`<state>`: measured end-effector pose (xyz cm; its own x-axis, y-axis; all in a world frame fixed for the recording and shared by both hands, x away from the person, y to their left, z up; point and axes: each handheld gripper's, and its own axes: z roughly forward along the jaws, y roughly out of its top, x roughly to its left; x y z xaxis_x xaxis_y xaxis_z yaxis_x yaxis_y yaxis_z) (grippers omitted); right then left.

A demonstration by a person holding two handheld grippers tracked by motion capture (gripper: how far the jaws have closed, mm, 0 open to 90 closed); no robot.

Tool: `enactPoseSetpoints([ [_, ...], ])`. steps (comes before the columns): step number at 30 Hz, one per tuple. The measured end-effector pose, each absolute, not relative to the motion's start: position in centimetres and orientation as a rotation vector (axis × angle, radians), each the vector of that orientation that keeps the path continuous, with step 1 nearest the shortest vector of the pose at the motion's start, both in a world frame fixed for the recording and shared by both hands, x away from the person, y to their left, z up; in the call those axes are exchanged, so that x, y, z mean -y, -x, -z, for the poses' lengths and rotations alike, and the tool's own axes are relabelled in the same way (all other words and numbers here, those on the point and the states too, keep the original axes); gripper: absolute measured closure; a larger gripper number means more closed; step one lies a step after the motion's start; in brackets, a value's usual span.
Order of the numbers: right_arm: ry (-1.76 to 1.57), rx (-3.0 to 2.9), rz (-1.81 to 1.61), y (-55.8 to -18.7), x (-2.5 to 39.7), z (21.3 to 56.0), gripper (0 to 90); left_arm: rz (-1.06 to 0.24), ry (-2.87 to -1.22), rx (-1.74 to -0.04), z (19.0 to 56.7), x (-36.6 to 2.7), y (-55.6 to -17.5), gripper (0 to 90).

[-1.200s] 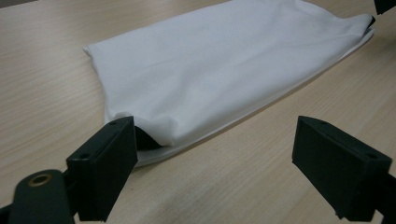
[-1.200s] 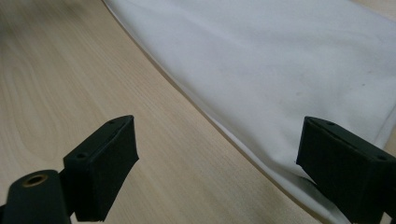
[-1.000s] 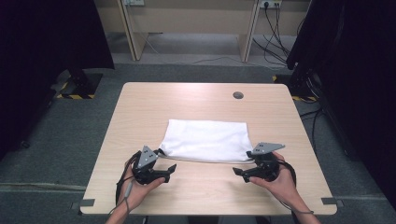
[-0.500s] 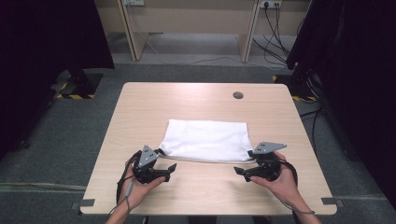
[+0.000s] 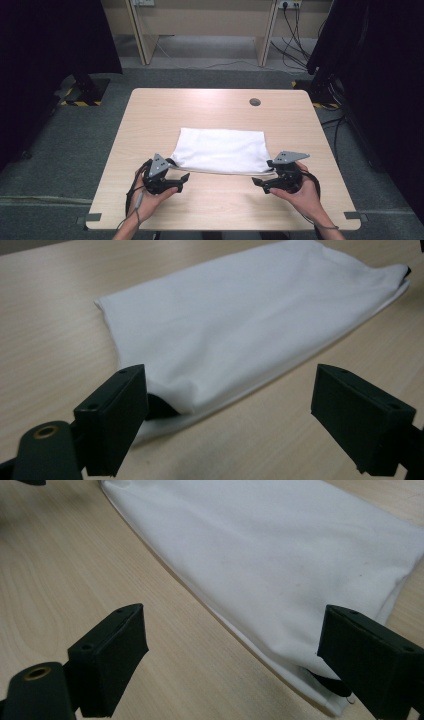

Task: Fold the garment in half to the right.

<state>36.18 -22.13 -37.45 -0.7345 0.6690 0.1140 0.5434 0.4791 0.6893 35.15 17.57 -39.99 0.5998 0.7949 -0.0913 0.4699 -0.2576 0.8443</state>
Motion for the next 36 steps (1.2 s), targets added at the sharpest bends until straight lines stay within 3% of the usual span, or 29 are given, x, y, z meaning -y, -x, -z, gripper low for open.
enactPoseSetpoints([
  [7,-1.023,-2.551,-1.116,-36.7,21.9,36.4,12.3,-0.462,-1.908,-1.125,38.9,-17.2,-43.9,20.9],
  [10,-1.006,-2.546,-1.138,-36.7,21.8,35.9,12.3,-0.362,-1.911,-1.238,40.0,-17.2,-47.7,26.1],
  [11,-1.000,-2.545,-1.144,-36.7,21.8,35.7,12.3,-0.314,-1.907,-1.345,41.5,-17.5,-50.3,28.1],
  [12,-1.000,-2.545,-1.144,-36.7,21.8,35.7,12.3,-0.314,-1.907,-1.345,41.5,-17.5,-50.3,32.4],
  [20,-0.995,-2.547,-1.160,-36.7,22.1,35.8,12.3,-0.201,-1.827,-1.445,43.7,-17.5,-53.1,37.3],
  [28,-0.995,-2.555,-1.155,-36.7,22.5,35.9,12.3,-0.207,-1.834,-1.399,44.5,-16.8,-53.9,45.0],
  [29,-0.995,-2.555,-1.155,-36.7,22.5,35.9,12.3,-0.207,-1.834,-1.399,44.5,-16.8,-53.9,55.3],
  [30,-0.997,-2.553,-1.154,-36.8,22.6,35.9,12.3,-0.285,-1.894,-1.331,44.7,-16.3,-53.5,55.3],
  [31,-0.997,-2.553,-1.154,-36.8,22.6,35.9,12.3,-0.285,-1.894,-1.331,44.7,-16.3,-53.5,69.2],
  [32,-0.996,-2.557,-1.154,-37.0,22.3,35.8,12.3,-0.282,-1.895,-1.311,44.8,-16.4,-53.2,69.2],
  [33,-0.996,-2.557,-1.154,-37.0,22.3,35.8,12.3,-0.282,-1.895,-1.311,44.8,-16.4,-53.2,79.9],
  [35,-0.970,-2.571,-1.154,-37.1,21.6,35.7,12.3,-0.248,-1.865,-1.330,44.9,-16.8,-52.8,79.9],
  [36,-0.970,-2.571,-1.154,-37.1,21.6,35.7,12.3,-0.248,-1.865,-1.330,44.9,-16.8,-52.8,84.2],
])
